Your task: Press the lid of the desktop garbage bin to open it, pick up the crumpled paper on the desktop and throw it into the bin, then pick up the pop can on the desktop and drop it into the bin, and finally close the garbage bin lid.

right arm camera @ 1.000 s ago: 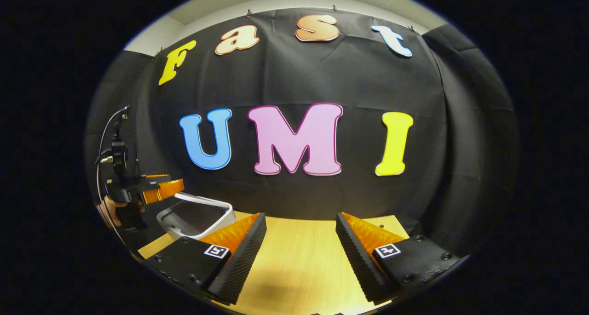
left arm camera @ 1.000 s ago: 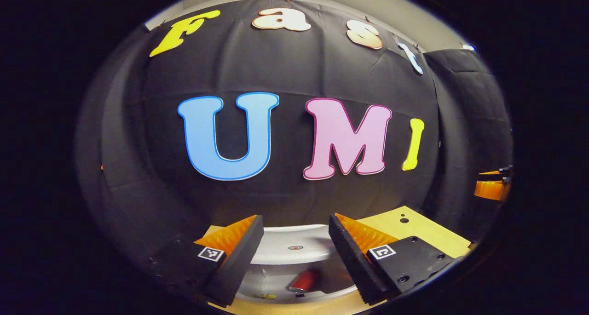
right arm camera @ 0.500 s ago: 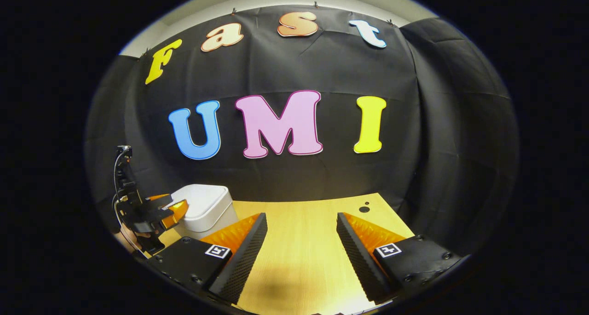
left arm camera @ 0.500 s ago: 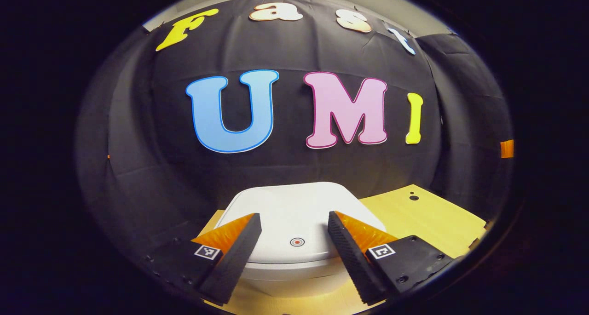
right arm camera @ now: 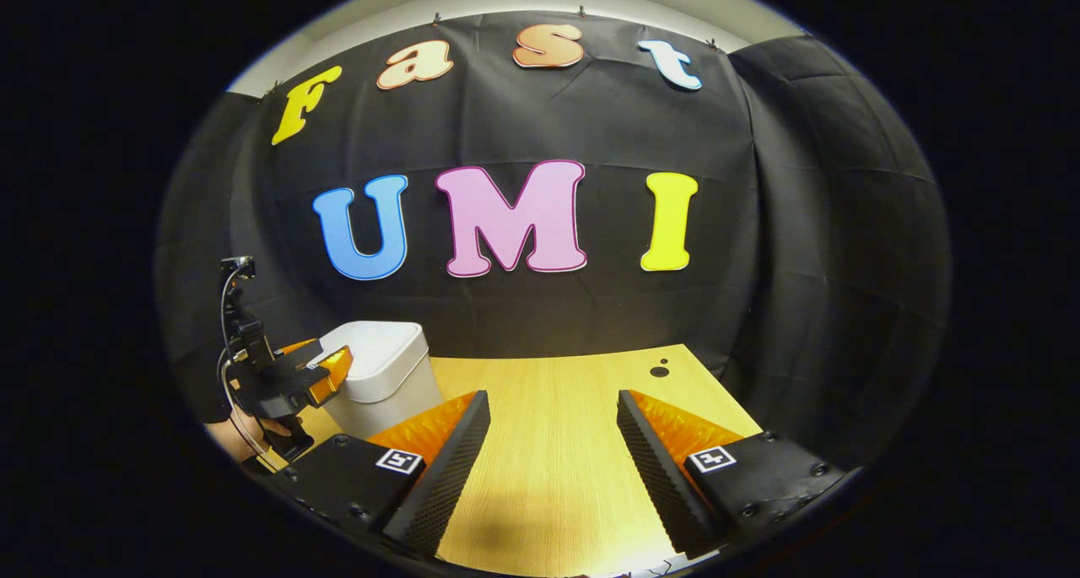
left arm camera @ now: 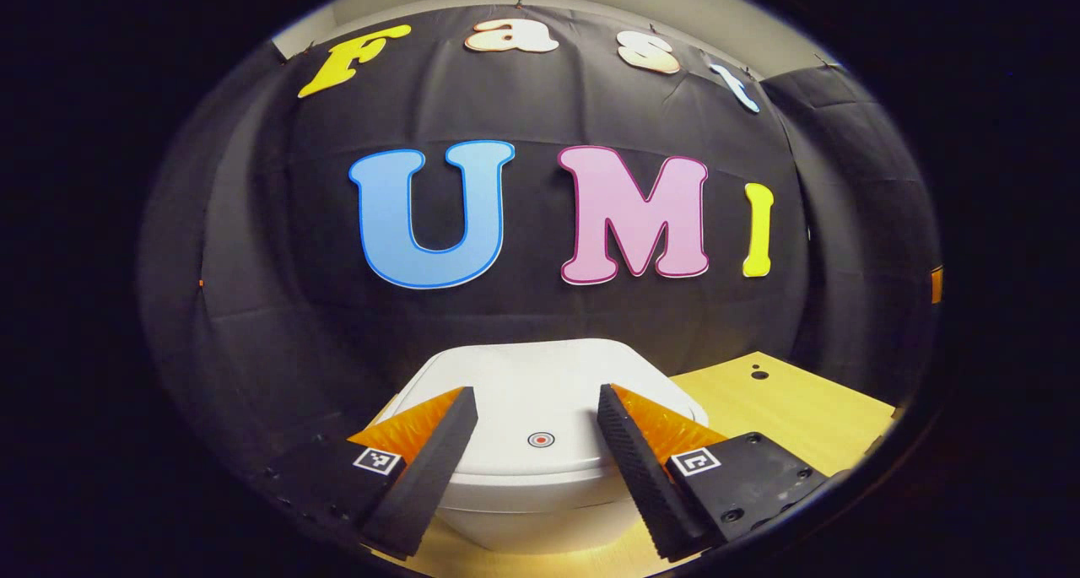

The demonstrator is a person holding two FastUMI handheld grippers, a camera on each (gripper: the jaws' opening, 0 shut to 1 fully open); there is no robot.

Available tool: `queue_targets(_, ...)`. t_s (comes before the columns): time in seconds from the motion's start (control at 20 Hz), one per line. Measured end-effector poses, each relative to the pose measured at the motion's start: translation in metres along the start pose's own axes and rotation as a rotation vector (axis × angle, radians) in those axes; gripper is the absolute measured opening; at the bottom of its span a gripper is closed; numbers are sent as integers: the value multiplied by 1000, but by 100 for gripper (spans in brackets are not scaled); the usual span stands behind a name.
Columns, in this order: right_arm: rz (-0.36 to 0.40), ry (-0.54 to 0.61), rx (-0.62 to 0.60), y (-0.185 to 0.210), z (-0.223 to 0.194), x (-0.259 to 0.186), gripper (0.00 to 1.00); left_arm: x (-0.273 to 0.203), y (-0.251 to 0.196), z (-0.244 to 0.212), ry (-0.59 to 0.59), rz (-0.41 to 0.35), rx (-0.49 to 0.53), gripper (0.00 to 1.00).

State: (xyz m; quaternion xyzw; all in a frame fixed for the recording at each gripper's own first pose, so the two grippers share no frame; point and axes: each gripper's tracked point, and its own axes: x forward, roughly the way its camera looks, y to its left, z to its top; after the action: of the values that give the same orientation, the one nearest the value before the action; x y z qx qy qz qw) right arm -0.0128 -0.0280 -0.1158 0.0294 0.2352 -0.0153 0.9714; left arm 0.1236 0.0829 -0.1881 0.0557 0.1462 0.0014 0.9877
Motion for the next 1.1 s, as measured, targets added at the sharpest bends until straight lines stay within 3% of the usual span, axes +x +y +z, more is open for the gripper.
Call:
queue_targets(0.2, -36, -51, -1, -4, 14, -3, 98, -20, 3, 23, -23, 60, -12, 95)
queue_targets(0.45, -75, -129, -6, 3, 29, -6, 98, -83, -27, 71, -100, 3, -37, 95)
queue_targets(0.75, -11, -169, -39, 33, 37, -22, 98, -142, -48, 76, -85, -25, -25, 95)
queue_targets(0.9, 5, -157, -108, 34, 28, -23, 98, -160, -53, 89, -129, -5, -4, 95)
queue_targets(1.1, 74, -177, -99, 33, 38, -13, 98, -158, -71, 98, -155, 36, -43, 95)
